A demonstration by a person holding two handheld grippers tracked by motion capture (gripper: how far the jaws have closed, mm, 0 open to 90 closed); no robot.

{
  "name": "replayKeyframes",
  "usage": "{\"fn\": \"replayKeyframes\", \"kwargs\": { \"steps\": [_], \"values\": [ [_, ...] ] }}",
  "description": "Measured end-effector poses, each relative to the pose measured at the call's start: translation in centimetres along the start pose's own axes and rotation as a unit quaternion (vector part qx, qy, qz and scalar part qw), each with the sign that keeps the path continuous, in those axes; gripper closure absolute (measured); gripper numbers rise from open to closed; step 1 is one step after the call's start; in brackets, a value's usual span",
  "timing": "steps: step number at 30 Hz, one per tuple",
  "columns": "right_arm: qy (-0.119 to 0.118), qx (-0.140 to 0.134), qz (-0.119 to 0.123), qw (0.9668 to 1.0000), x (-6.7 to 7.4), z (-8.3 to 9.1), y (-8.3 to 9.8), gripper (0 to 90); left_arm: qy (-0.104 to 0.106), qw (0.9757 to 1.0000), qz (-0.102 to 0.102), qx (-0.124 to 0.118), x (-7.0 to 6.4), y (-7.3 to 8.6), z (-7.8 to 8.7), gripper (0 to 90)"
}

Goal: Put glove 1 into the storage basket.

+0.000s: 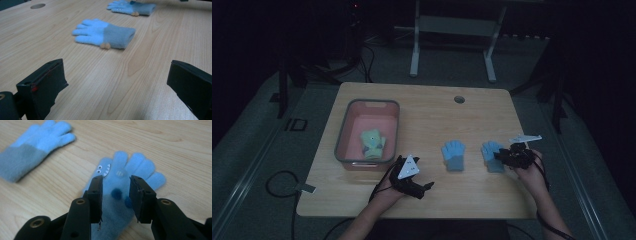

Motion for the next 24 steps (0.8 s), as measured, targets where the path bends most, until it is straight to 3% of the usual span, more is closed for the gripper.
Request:
{"fn": "replayKeyframes", "kwargs": {
  "steps": [12,16,24],
  "values": [
    [-0.015,0.016,0.018,0.9996,-0.1,-1.0,0.5,62.9,0.001,1.0,0.002,0.001,0.1,0.1,0.0,1.5],
    [-0.004,0.033,0.025,0.9991,-0.1,-1.7,1.1,61.7,0.001,1.0,0.001,0.0,0.1,0.1,0.1,1.5],
    [0.01,0.036,0.04,0.9985,0.3,-2.0,1.3,65.0,0.001,1.0,0.002,0.0,0.1,0.1,0.1,1.5]
  ]
}}
Point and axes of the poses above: each handheld gripper's, and its own axes: z roughly backward along the jaws, y roughly out of its underside, x roughly to its left, the point moved 4 cm from there along -z, roughly forward along the jaws, and after that the axes turned 7 degrees about -x, right-handed, at the moved point
